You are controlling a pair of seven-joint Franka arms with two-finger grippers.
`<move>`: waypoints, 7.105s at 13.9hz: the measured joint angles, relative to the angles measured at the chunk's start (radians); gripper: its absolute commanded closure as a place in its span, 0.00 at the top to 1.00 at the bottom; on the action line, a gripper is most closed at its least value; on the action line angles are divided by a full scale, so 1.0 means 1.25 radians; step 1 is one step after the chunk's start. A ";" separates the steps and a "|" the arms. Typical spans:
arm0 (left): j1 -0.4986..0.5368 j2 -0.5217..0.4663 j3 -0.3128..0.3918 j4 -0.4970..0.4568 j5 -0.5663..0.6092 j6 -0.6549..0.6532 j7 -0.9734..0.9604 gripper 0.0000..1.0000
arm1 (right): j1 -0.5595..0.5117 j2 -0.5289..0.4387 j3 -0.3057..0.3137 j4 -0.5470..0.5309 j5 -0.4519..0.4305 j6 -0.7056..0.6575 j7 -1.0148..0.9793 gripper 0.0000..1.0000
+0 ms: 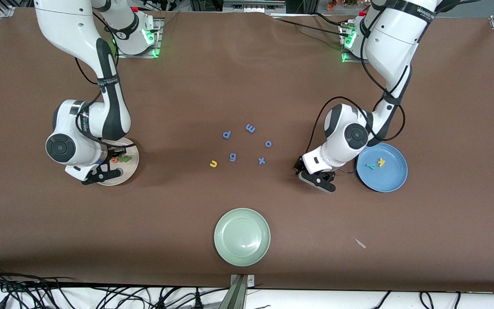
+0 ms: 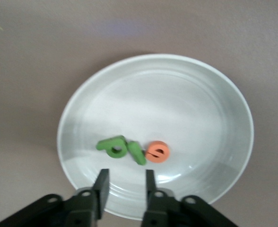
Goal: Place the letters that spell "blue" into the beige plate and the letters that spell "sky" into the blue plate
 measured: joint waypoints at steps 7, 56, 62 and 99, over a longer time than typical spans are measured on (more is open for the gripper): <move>-0.013 0.011 0.012 0.001 0.027 0.015 -0.003 0.54 | 0.103 0.001 0.049 0.068 0.067 0.005 0.323 1.00; 0.344 -0.245 0.037 -0.226 0.070 -0.174 0.327 0.44 | 0.171 0.068 -0.161 0.035 0.169 -0.109 0.133 0.05; 0.344 -0.243 0.037 -0.226 0.070 -0.171 0.326 1.00 | 0.174 0.021 -0.166 -0.142 0.169 0.087 0.025 1.00; 0.203 -0.555 0.130 0.211 0.153 -0.991 -0.162 1.00 | -0.417 -0.422 0.462 0.083 -0.233 -0.335 0.210 1.00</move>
